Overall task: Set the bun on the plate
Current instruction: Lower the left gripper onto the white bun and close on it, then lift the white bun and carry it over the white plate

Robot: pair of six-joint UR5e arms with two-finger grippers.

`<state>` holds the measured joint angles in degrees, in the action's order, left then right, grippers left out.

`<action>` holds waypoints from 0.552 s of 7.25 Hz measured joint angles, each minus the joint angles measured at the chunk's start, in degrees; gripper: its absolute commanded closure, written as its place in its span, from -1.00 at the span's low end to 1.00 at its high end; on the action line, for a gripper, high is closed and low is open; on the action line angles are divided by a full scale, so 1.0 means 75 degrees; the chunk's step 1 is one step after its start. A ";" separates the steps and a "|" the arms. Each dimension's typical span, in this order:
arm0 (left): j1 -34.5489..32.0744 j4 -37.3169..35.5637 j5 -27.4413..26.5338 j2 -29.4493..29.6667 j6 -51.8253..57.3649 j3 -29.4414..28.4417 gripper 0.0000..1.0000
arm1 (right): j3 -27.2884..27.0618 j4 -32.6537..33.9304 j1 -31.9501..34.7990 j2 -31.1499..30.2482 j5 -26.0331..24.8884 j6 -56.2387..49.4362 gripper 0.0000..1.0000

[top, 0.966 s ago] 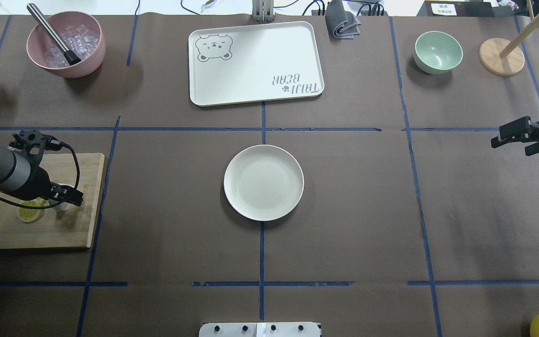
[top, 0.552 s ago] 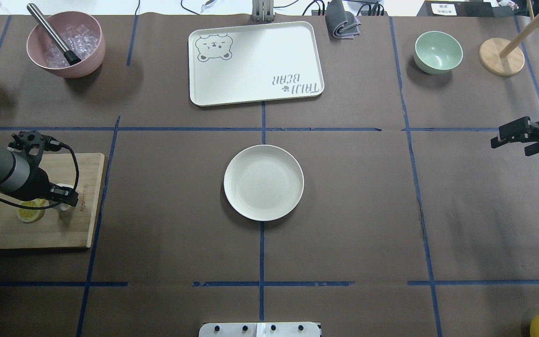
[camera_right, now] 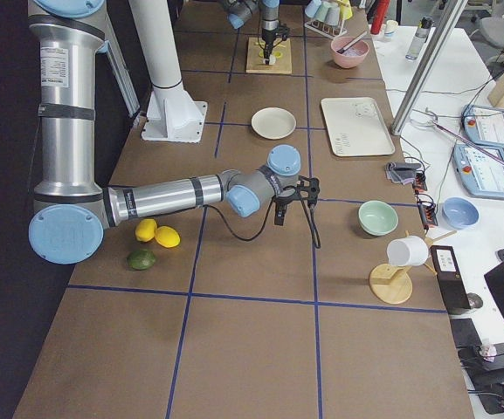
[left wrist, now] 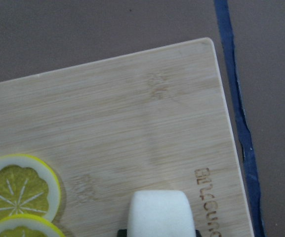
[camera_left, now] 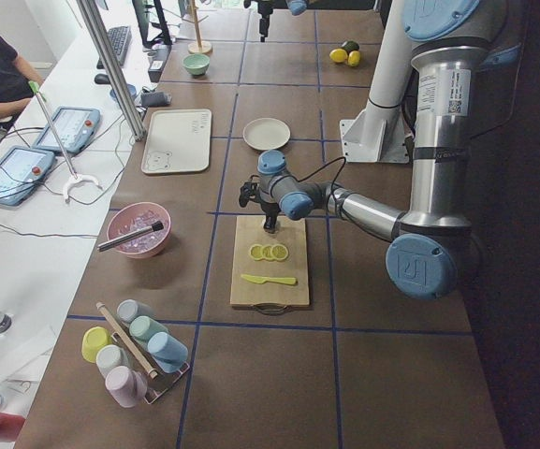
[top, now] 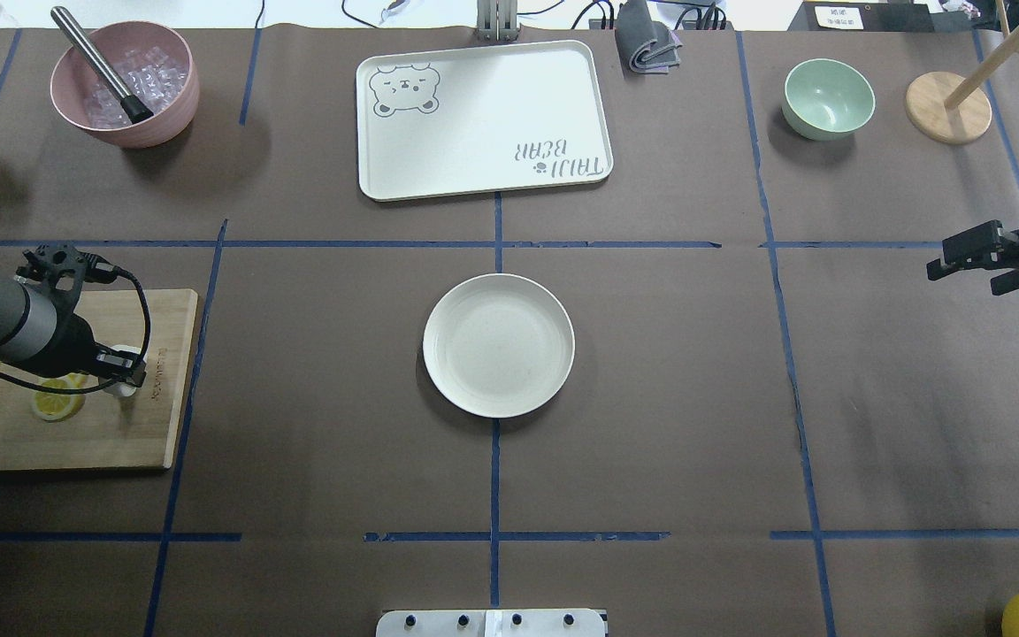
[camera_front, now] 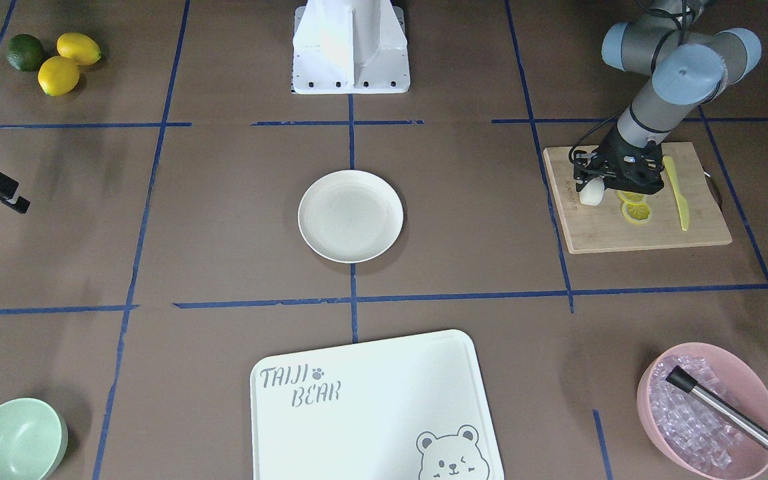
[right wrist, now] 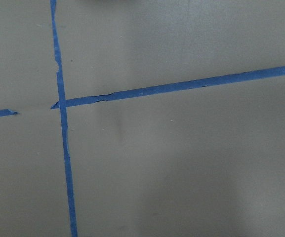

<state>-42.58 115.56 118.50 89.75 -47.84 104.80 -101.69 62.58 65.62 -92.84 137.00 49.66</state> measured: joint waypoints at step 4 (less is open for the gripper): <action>0.0341 -0.0072 0.0005 0.1578 -0.2033 0.0159 0.08 | 0.0000 -0.0003 0.0031 -0.0031 0.0003 0.0000 -1.00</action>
<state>-40.02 115.02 118.53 101.59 -63.08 106.00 -101.69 62.56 65.85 -93.07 137.02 49.66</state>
